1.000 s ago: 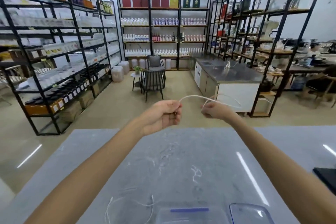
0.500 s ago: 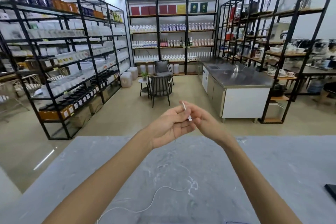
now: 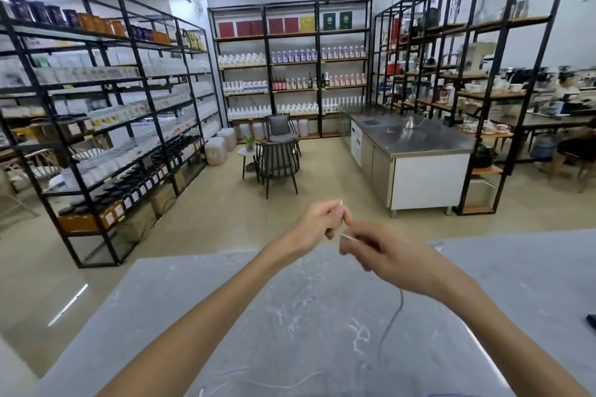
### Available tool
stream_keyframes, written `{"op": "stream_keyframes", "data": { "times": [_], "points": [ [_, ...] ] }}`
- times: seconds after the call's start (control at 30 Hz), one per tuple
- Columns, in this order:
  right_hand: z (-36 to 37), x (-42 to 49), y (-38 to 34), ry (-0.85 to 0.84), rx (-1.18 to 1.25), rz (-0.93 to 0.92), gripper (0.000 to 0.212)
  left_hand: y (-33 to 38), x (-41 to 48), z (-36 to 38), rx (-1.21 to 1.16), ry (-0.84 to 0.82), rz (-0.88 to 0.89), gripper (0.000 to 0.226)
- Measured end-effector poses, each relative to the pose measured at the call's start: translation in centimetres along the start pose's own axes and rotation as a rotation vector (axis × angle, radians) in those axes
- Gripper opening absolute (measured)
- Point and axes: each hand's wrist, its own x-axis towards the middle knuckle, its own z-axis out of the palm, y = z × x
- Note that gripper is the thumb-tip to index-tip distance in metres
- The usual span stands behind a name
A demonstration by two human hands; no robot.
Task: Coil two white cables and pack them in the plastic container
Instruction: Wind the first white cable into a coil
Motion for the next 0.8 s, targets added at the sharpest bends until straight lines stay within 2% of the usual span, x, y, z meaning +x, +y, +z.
{"op": "stream_keyframes", "data": {
  "times": [0.07, 0.1, 0.17, 0.23, 0.37, 0.47, 0.53, 0.67, 0.8],
  "points": [
    [-2.2, 1.0, -0.6, 0.273, -0.238, -0.123, 0.017, 0.3, -0.9, 0.3, -0.09, -0.047, 0.008, 0.034],
    [-3.1, 1.6, -0.6, 0.373, -0.262, -0.173, 0.016, 0.6, -1.4, 0.3, -0.161, -0.067, 0.015, 0.035],
    [-4.3, 3.0, -0.2, 0.522, -0.144, -0.209, 0.019, 1.3, -2.2, 0.2, -0.336, -0.085, 0.042, 0.035],
    [-4.4, 4.7, 0.2, 0.592, 0.032, -0.197, 0.016, 2.0, -2.6, -0.1, -0.427, -0.06, 0.072, 0.037],
    [-2.8, 7.6, 0.9, 0.612, 0.322, -0.168, 0.013, 2.9, -2.6, 0.0, -0.44, -0.05, 0.079, 0.035],
    [-1.4, 9.3, 1.8, 0.553, 0.504, -0.077, 0.013, 3.0, -2.5, -0.7, -0.613, -0.103, 0.091, 0.035],
    [-0.4, 10.0, 2.5, 0.511, 0.589, -0.034, 0.014, 2.9, -2.3, -1.4, -0.738, -0.15, 0.032, 0.034],
    [0.4, 10.9, 2.7, 0.51, 0.618, -0.07, 0.015, 3.1, -1.6, -2.1, -0.893, -0.15, -0.14, 0.017],
    [0.9, 11.5, 2.1, 0.427, 0.586, -0.009, 0.018, 3.2, -1.2, -1.9, -0.798, -0.068, -0.175, 0.017]
  ]
}}
